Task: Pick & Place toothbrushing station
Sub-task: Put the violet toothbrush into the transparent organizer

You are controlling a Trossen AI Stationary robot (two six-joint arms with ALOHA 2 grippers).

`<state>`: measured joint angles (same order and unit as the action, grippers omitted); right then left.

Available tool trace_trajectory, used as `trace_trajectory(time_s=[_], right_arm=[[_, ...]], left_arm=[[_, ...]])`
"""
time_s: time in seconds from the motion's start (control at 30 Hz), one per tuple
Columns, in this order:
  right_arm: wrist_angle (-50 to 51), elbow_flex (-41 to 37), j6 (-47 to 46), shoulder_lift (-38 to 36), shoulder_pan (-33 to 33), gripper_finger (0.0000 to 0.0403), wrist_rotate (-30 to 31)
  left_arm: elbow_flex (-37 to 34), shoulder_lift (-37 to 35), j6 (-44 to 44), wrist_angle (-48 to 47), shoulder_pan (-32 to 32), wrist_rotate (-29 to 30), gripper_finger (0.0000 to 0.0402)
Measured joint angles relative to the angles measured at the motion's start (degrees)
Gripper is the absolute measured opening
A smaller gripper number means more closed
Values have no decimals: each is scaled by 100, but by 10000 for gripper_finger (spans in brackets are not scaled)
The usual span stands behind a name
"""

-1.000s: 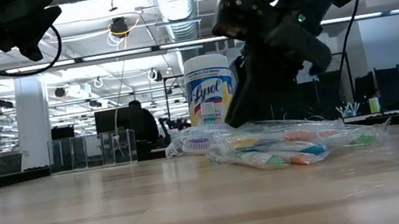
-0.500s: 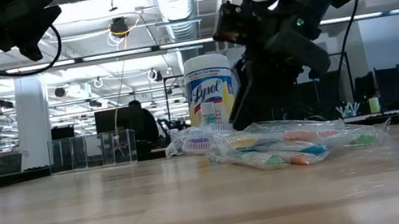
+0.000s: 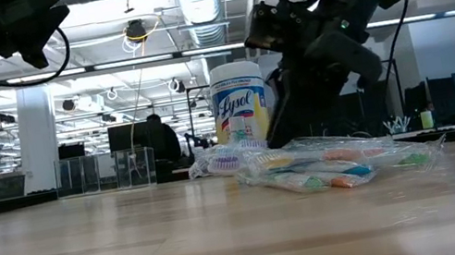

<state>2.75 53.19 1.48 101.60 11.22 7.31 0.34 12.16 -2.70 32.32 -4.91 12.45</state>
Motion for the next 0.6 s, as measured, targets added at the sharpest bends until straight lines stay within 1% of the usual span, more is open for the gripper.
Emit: trace_trajectory(time_s=[0.07,0.13,0.4,0.6], right_arm=[[4,0,8,0,0,23,0],[5,0,49,0,0,7,0],[68,35,38,-2,0,1,0],[498,439,149,-186,0,0,4]], left_arm=[[0,0,0,0,0,-1,135],[0,0,0,0,2,-2,135],[0,0,0,10,2,-20,135],[0,0,0,38,1,-18,135]])
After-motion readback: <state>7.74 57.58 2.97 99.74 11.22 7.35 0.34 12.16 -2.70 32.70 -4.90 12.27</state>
